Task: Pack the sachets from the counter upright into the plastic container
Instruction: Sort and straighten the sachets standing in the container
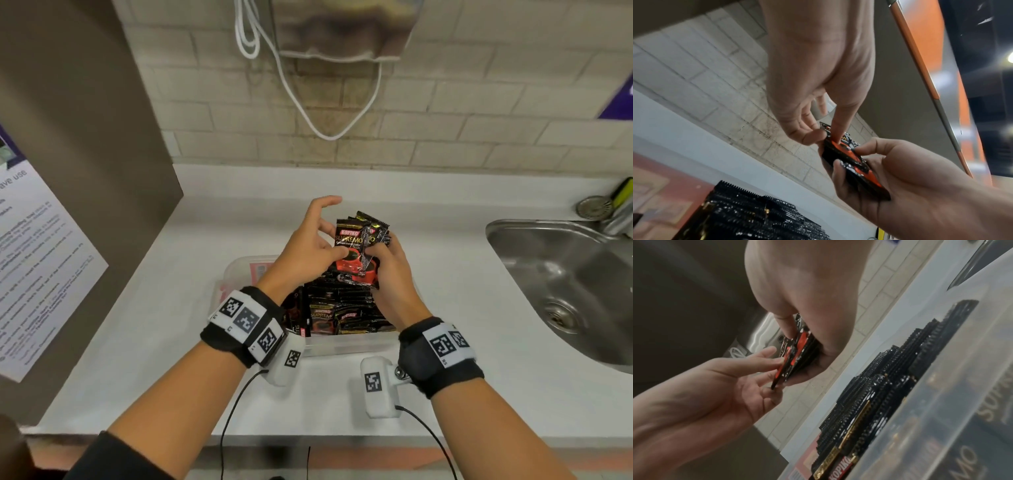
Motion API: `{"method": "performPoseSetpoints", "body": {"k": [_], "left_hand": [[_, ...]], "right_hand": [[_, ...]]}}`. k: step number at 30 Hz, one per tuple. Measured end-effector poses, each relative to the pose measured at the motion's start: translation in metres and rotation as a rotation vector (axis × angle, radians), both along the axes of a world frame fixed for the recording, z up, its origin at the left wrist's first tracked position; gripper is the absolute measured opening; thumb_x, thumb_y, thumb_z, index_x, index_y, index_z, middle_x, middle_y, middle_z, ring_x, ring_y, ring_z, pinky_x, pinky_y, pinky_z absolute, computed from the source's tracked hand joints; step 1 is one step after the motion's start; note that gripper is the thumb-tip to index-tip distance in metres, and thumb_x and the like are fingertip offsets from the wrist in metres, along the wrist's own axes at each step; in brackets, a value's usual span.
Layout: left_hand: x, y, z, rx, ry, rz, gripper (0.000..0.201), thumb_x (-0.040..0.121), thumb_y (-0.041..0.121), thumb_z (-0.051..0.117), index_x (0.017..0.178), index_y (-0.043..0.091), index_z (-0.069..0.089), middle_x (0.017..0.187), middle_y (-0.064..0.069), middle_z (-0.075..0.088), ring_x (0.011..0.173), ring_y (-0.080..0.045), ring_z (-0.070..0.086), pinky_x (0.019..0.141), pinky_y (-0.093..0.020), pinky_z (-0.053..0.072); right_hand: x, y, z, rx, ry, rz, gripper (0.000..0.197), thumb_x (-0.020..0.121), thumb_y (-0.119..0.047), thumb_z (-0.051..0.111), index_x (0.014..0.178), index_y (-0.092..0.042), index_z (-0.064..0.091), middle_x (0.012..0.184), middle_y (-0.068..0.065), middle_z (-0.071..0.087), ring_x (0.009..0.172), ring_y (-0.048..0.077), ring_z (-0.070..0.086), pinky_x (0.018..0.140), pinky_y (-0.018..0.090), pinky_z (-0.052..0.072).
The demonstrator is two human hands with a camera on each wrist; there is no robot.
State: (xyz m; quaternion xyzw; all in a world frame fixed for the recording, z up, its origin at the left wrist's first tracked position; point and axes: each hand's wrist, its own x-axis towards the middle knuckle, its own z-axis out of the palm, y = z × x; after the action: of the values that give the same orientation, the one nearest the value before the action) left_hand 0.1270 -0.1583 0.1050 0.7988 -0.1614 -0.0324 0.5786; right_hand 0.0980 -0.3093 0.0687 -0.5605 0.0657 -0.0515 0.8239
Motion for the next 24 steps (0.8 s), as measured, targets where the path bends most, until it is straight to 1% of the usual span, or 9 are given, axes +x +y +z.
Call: {"method": "performPoseSetpoints", "body": {"k": [4,8,9,12,14,16,18,21,24], "left_hand": [[-0.003,0.007,-0.006,0.037,-0.014,-0.021,0.053,0.087,-0.001,0.070,0.122,0.037,0.057,0.105,-0.004,0.057,0.071,-0.011,0.056,0.054,-0.017,0.046],[-0.009,0.020,-0.018,0.004,0.046,0.042,0.050,0.085,-0.003,0.067,0.106,0.041,0.059,0.099,-0.006,0.058,0.058,-0.007,0.056,0.053,-0.022,0.047],[-0.011,0.024,-0.022,0.025,0.055,0.054,0.048,0.085,-0.001,0.066,0.103,0.043,0.059,0.096,-0.006,0.058,0.058,-0.008,0.056,0.054,-0.024,0.047],[-0.017,0.035,-0.033,0.161,0.040,0.067,0.042,0.086,0.004,0.066,0.100,0.042,0.058,0.084,-0.001,0.055,0.063,-0.011,0.053,0.061,-0.028,0.048],[-0.021,0.041,-0.037,0.307,0.014,0.035,0.040,0.085,0.007,0.067,0.100,0.042,0.054,0.087,0.001,0.058,0.062,-0.010,0.053,0.063,-0.029,0.050],[-0.025,0.042,-0.040,0.438,-0.001,-0.023,0.039,0.085,0.009,0.067,0.101,0.041,0.051,0.092,-0.003,0.062,0.059,-0.013,0.053,0.061,-0.034,0.052],[-0.029,0.038,-0.040,0.564,-0.035,-0.057,0.037,0.086,0.010,0.066,0.101,0.038,0.046,0.091,-0.007,0.063,0.060,-0.016,0.050,0.062,-0.041,0.051],[-0.036,0.023,-0.041,0.658,-0.090,-0.076,0.034,0.085,0.008,0.064,0.098,0.031,0.042,0.088,-0.002,0.054,0.075,-0.023,0.052,0.069,-0.040,0.049],[-0.040,0.010,-0.045,0.745,-0.108,-0.030,0.030,0.085,0.003,0.059,0.097,0.025,0.041,0.096,-0.002,0.048,0.083,-0.027,0.052,0.072,-0.042,0.050]], "right_hand": [[-0.003,-0.006,-0.007,-0.025,0.008,-0.044,0.042,0.095,-0.001,0.044,0.130,-0.020,0.055,0.113,0.008,0.072,0.097,0.023,0.072,0.073,0.037,0.059],[-0.006,-0.016,-0.019,-0.045,0.012,-0.119,0.033,0.095,-0.003,0.046,0.121,-0.021,0.058,0.098,0.000,0.076,0.087,0.019,0.074,0.064,0.030,0.058],[-0.006,-0.019,-0.022,-0.049,0.013,-0.136,0.031,0.096,-0.004,0.046,0.118,-0.022,0.059,0.095,-0.002,0.076,0.085,0.017,0.074,0.062,0.028,0.057],[-0.008,-0.028,-0.028,-0.078,0.009,-0.182,0.027,0.094,-0.009,0.047,0.109,-0.027,0.061,0.092,-0.005,0.076,0.080,0.013,0.074,0.059,0.025,0.056],[-0.009,-0.030,-0.030,-0.099,-0.002,-0.206,0.025,0.092,-0.014,0.048,0.106,-0.029,0.061,0.094,-0.006,0.075,0.082,0.013,0.073,0.060,0.027,0.056],[-0.010,-0.031,-0.033,-0.113,-0.011,-0.214,0.025,0.091,-0.016,0.048,0.106,-0.031,0.061,0.096,-0.006,0.075,0.085,0.013,0.073,0.060,0.026,0.056],[-0.012,-0.030,-0.035,-0.121,-0.018,-0.214,0.025,0.093,-0.014,0.047,0.109,-0.029,0.060,0.096,-0.008,0.074,0.085,0.011,0.073,0.060,0.024,0.056],[-0.014,-0.025,-0.037,-0.138,-0.024,-0.209,0.027,0.096,-0.011,0.046,0.116,-0.024,0.058,0.097,-0.008,0.074,0.085,0.012,0.073,0.061,0.023,0.056],[-0.018,-0.021,-0.036,-0.156,-0.035,-0.191,0.029,0.097,-0.009,0.045,0.122,-0.021,0.055,0.097,-0.008,0.073,0.087,0.012,0.073,0.061,0.023,0.056]]}}
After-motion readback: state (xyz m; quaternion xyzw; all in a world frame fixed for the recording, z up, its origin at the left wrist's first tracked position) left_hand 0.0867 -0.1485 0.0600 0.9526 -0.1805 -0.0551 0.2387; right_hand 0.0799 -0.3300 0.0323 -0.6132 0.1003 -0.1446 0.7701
